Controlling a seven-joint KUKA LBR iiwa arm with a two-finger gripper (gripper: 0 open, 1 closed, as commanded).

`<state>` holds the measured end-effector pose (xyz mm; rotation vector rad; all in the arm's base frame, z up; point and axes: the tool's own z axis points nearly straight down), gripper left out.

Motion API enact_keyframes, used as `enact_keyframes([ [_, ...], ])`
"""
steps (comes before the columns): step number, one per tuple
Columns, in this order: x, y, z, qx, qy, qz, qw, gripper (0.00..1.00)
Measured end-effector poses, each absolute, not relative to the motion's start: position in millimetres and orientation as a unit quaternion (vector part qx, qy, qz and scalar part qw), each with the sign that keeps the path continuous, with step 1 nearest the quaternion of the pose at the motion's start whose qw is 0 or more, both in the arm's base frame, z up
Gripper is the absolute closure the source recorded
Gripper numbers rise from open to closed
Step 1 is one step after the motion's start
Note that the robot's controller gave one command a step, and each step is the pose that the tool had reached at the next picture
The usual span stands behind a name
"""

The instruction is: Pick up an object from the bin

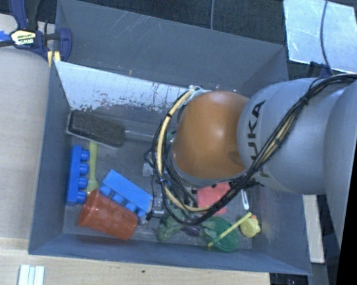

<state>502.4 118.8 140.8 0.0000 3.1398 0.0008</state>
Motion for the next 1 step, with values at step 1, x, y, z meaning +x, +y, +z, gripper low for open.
enact_keyframes([
  [1,512.9,87.1,105.2,-0.049,0.999,0.001,0.005,0.0],
])
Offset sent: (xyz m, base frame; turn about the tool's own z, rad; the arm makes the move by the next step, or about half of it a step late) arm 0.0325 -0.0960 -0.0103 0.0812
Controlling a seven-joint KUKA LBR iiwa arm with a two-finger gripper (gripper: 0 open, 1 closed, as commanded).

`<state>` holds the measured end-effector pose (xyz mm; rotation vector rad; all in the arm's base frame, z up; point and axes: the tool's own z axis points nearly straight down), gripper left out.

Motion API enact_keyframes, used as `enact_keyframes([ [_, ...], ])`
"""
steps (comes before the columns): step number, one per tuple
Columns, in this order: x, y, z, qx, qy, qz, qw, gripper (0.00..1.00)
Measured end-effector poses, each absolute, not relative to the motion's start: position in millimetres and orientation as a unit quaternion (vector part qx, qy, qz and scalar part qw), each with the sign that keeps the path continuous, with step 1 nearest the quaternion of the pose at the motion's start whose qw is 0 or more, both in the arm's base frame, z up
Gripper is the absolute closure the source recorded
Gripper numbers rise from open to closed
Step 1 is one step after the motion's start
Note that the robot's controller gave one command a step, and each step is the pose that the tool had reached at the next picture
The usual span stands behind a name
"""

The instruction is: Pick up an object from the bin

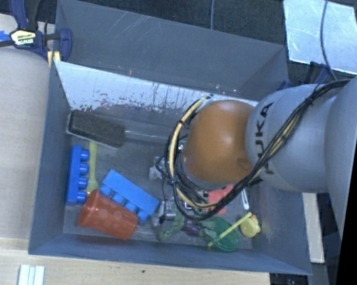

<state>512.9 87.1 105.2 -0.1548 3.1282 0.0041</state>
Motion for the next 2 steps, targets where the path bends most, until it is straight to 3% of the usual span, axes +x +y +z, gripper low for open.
enact_keyframes([
  [1,525.9,42,111,0.003,1.0,0.001,0.0,0.0],
  [2,535.9,11,129,0.137,0.991,0.0,0.001,0.0],
])
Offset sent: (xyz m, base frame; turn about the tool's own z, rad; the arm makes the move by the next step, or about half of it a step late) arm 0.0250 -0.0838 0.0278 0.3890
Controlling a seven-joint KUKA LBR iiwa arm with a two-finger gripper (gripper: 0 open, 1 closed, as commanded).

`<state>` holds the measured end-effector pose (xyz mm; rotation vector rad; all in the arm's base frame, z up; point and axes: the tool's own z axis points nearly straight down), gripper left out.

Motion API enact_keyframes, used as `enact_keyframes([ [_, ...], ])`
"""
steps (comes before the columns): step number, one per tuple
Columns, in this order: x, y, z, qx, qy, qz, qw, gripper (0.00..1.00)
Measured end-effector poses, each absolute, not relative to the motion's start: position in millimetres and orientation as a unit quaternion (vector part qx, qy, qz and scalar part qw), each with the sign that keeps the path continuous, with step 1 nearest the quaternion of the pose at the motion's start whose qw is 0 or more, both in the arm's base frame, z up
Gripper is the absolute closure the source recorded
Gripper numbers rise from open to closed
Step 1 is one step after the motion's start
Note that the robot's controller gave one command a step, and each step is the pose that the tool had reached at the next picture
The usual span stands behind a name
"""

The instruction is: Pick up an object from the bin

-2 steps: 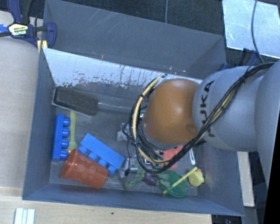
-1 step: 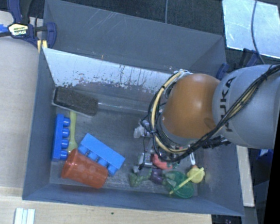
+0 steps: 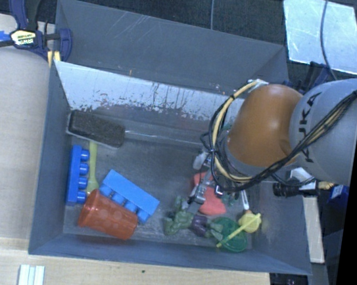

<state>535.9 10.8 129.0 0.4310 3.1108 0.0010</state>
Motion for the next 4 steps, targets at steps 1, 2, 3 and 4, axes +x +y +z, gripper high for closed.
enact_keyframes([
  [1,550.2,-27,130,0.093,0.996,0.001,0.004,0.0],
  [2,567.5,-54,116,0.173,0.985,0.001,0.005,0.0],
  [3,571.9,-70,94,0.133,0.991,0.0,0.005,0.0],
  [4,560.6,-70,77,0.222,0.975,0.001,0.007,1.0],
])
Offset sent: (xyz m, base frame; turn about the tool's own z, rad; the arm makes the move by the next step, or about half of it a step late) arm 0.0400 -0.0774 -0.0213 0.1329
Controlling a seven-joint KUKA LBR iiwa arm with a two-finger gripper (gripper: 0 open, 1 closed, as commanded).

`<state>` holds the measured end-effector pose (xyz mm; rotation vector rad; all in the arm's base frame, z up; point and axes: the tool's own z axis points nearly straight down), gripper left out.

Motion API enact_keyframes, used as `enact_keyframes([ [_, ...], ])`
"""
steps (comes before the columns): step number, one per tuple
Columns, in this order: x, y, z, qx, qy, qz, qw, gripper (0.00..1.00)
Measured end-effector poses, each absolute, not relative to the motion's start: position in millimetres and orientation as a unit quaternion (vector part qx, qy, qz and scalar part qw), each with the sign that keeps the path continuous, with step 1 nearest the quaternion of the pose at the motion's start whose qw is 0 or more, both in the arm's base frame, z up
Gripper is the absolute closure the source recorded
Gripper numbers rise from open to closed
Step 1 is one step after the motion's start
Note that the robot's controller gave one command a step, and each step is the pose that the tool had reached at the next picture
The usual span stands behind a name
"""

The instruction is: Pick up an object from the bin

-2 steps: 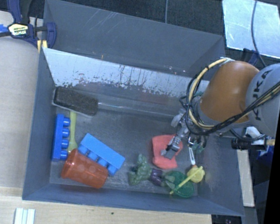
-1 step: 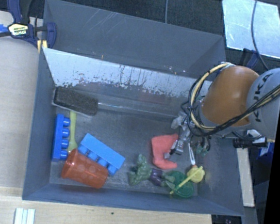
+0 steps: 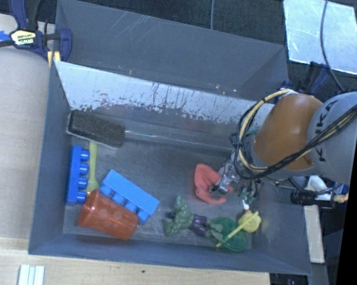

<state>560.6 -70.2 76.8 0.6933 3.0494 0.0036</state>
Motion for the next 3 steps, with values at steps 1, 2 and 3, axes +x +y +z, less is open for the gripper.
enact_keyframes([
  [1,560.6,-70,77,0.222,0.975,0.001,0.007,1.0],
  [2,556.2,-70,136,0.204,0.979,0.001,0.005,1.0],
  [3,556.3,-69,205,0.198,0.98,0.001,0.004,1.0],
])
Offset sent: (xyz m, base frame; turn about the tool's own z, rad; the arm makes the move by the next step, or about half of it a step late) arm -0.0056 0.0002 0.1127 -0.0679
